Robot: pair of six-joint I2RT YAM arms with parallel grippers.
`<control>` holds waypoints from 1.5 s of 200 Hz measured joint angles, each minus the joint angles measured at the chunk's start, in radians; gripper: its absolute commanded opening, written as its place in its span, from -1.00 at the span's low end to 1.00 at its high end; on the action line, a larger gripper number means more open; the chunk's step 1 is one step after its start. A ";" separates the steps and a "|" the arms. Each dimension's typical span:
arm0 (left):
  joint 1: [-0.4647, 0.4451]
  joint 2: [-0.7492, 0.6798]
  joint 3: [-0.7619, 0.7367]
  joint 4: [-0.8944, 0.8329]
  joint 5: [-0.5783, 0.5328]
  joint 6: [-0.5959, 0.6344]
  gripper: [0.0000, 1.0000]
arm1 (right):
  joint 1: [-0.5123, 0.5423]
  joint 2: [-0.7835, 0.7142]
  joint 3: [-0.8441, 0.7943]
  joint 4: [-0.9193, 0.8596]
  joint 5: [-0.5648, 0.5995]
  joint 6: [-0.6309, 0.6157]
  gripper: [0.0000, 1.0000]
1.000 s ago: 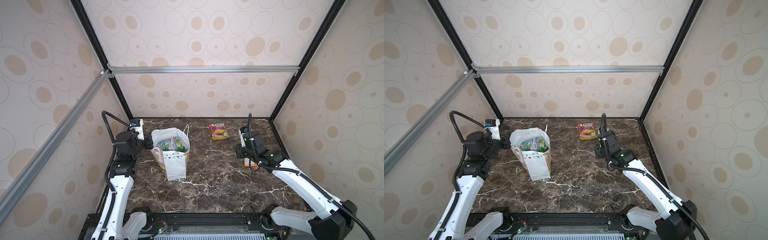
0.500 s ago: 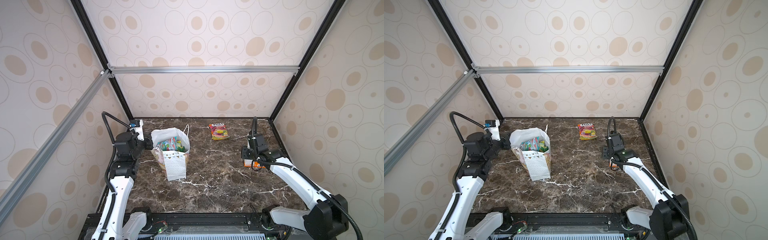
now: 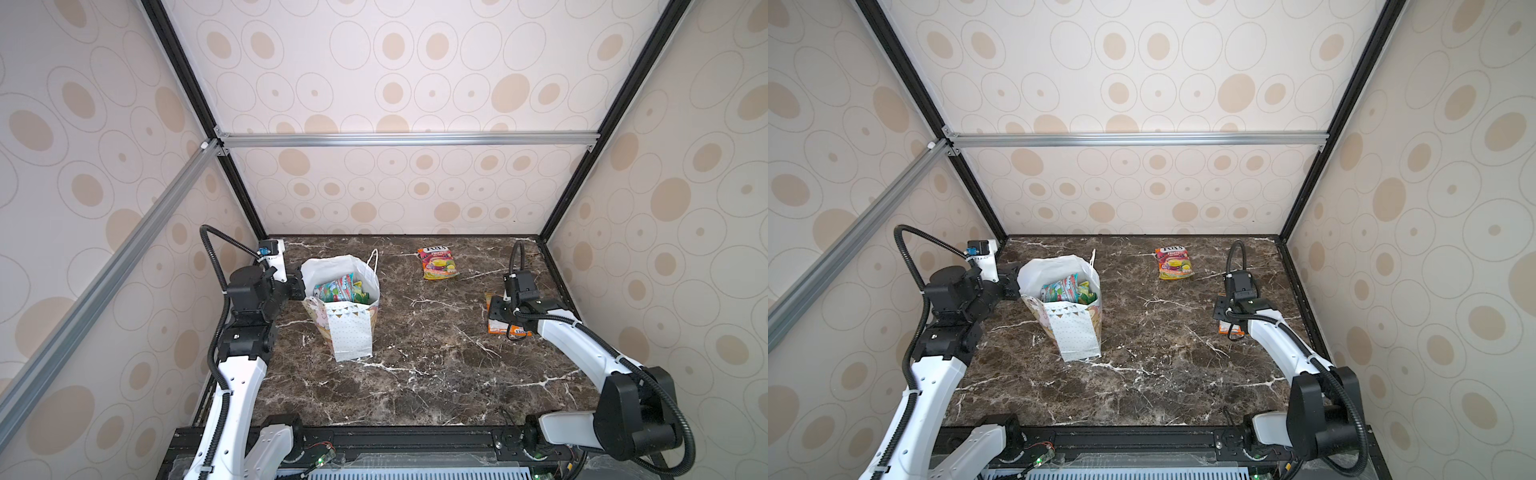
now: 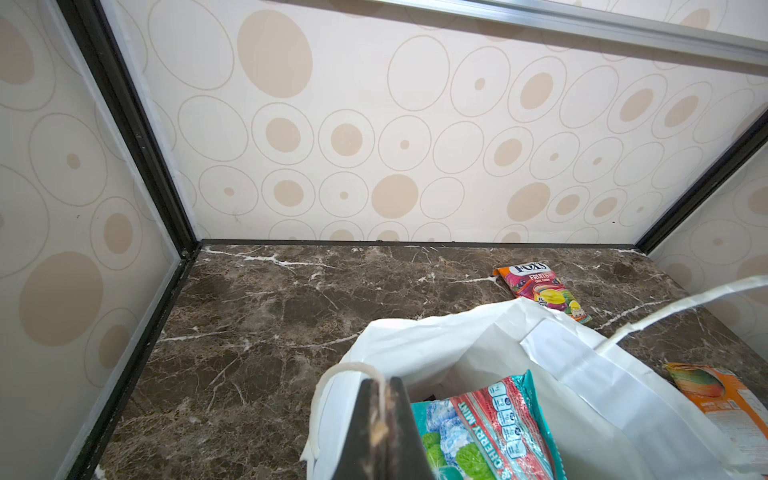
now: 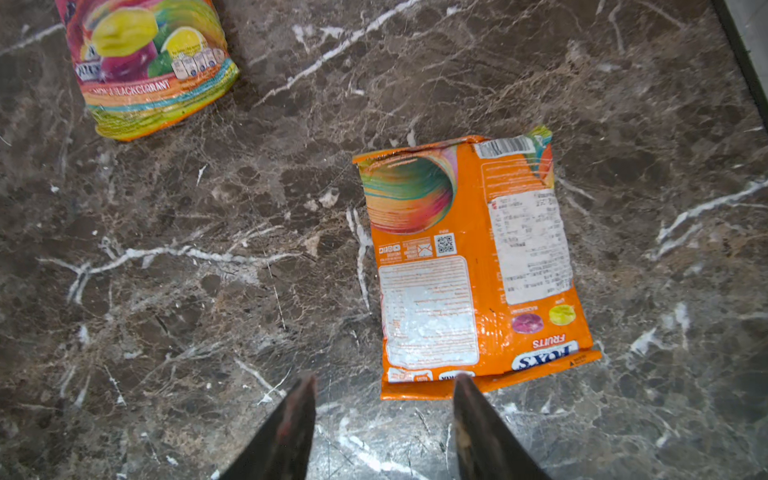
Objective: Place the snacks into the paper bag
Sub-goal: 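Move the right gripper over the orange Fox's packet, then lower the open right gripper onto the orange packet's far end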
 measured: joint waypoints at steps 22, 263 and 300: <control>0.000 0.000 0.000 -0.001 0.005 0.000 -1.00 | -0.002 0.029 0.016 0.001 0.005 -0.002 0.13; 0.000 0.007 -0.001 -0.001 0.018 -0.003 -1.00 | 0.079 0.597 0.522 -0.223 0.312 -0.277 0.18; 0.000 0.001 -0.001 -0.001 0.019 -0.003 -1.00 | 0.074 0.620 0.553 -0.237 0.344 -0.319 0.19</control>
